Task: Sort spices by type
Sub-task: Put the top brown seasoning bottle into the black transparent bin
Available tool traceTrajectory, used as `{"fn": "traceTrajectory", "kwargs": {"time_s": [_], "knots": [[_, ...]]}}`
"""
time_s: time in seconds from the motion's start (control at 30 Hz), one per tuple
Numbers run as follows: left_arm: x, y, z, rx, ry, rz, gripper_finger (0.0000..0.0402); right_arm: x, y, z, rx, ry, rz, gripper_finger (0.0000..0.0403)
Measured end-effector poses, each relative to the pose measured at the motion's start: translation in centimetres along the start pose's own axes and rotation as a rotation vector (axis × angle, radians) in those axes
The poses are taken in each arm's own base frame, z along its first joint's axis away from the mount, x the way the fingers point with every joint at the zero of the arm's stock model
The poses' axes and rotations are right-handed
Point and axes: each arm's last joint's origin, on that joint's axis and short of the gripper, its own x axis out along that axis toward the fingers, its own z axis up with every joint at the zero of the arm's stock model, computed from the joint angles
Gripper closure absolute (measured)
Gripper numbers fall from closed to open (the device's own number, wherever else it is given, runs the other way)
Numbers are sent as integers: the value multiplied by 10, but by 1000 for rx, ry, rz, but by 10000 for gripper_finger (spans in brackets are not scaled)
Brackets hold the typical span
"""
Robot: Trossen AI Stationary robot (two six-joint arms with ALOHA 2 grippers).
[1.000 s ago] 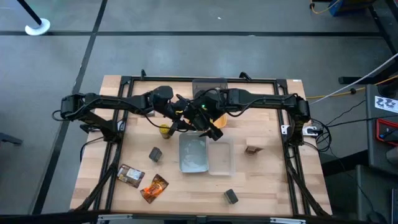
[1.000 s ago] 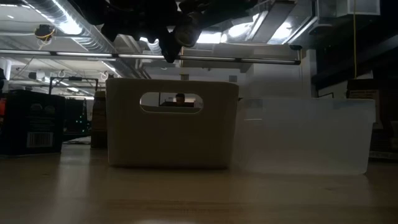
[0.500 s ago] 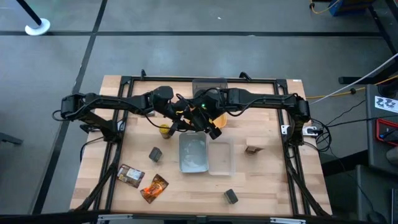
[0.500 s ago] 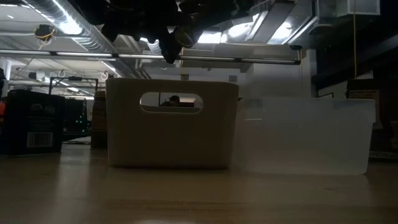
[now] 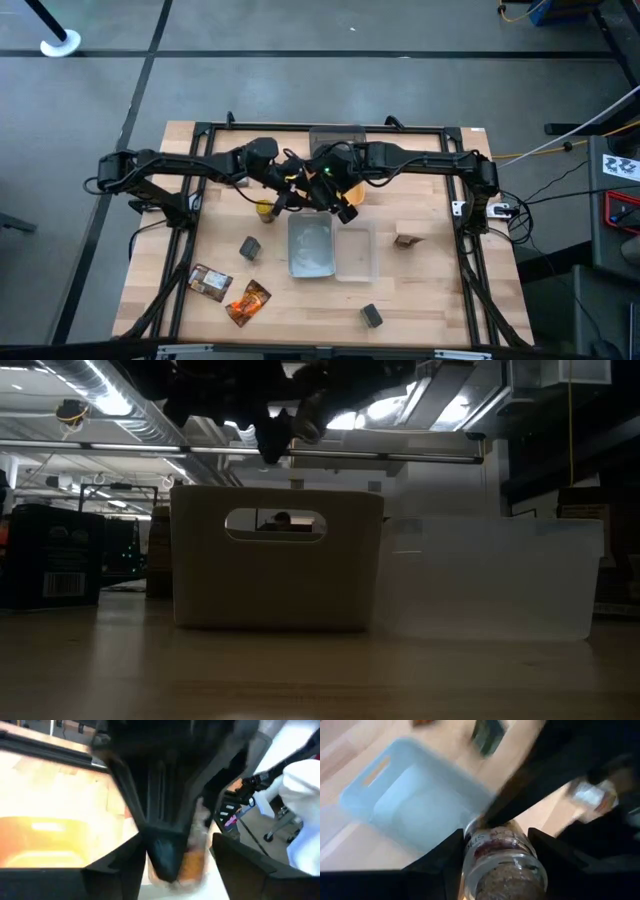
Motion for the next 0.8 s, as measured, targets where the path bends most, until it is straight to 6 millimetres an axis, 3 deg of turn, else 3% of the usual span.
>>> {"fn": "traceTrajectory", "kwargs": {"time_s": [0.2,0.4,0.6,0.8], "knots": [[-4,6,3,-24,-15,20,145,2,0,-3,7,41,-11,207],[-17,24,5,-56,-24,78,138,1,-4,-7,-3,114,-83,206],[-43,44,5,-73,-1,183,144,-8,-27,-31,48,191,-149,206],[-62,60,4,-66,11,266,142,-22,-64,-73,193,234,-215,205]]}}
